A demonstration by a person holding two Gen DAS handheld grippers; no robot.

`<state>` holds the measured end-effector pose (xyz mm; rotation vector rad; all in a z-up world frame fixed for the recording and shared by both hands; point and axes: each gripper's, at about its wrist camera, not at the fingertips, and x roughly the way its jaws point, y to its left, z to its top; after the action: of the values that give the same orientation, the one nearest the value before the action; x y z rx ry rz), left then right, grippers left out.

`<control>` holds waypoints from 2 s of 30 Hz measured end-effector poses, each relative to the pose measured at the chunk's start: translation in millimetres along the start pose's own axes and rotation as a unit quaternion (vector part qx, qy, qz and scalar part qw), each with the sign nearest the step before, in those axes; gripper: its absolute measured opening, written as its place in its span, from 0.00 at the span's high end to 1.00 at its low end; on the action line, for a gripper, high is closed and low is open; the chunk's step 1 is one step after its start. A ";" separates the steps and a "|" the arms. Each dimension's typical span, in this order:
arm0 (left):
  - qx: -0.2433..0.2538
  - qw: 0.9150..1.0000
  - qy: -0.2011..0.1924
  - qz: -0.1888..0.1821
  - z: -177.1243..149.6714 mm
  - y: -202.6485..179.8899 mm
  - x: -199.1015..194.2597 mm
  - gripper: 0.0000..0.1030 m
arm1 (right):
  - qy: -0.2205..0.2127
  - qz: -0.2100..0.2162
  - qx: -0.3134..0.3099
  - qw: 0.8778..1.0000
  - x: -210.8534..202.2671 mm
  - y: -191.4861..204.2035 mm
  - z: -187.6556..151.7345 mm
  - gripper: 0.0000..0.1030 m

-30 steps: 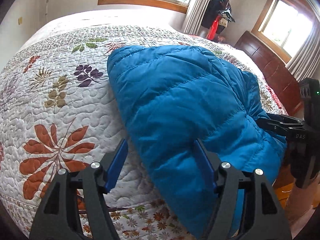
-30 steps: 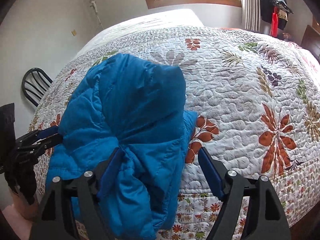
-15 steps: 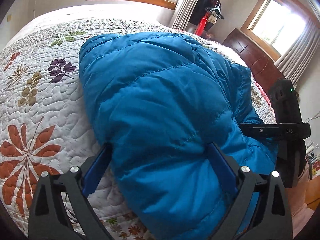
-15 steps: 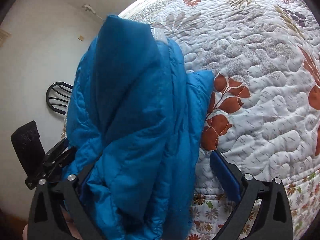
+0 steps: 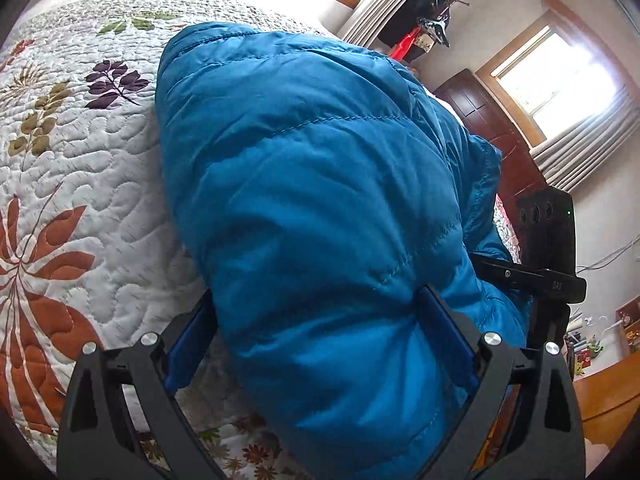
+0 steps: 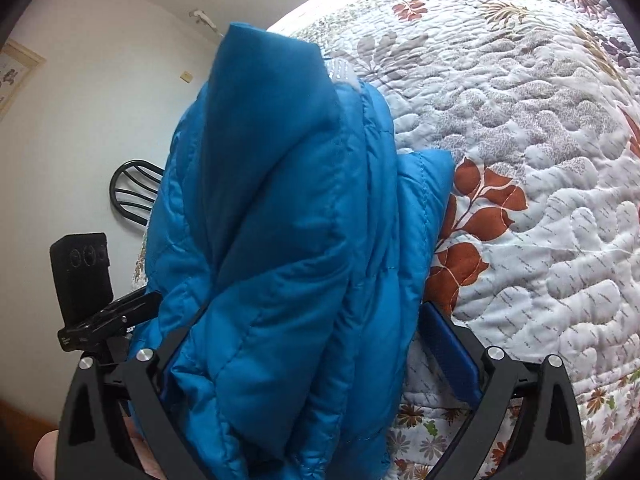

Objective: Fold large clothes

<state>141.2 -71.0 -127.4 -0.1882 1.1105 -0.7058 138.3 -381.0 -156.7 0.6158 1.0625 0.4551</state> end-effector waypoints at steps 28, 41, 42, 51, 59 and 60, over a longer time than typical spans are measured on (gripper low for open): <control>-0.002 0.985 -0.167 0.033 26.8 8.6 -98.0 0.51 | -0.049 0.111 -0.121 0.985 15.1 67.4 57.4 0.54; -0.072 0.975 -0.200 0.062 105.7 137.0 -120.0 0.50 | -0.001 0.128 -0.114 0.985 148.4 112.7 172.4 0.54; -0.074 0.976 -0.195 0.064 110.5 149.9 -118.2 0.50 | 0.004 0.127 -0.104 0.986 158.5 109.4 174.0 0.54; -0.080 0.980 -0.157 0.095 112.4 177.4 -94.6 0.36 | 0.024 0.118 -0.061 0.991 184.2 74.8 169.4 0.37; -0.087 0.974 -0.162 0.135 80.6 159.1 -120.0 0.24 | 0.003 0.083 -0.093 0.992 115.5 81.0 119.9 0.29; -0.081 0.974 -0.163 0.139 76.2 154.7 -121.0 0.24 | 0.003 0.084 -0.092 0.992 111.8 78.1 115.7 0.29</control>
<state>242.5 106.1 -75.1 -0.2716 0.8565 -0.3193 286.1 -281.9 -138.7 0.5424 0.9652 0.6942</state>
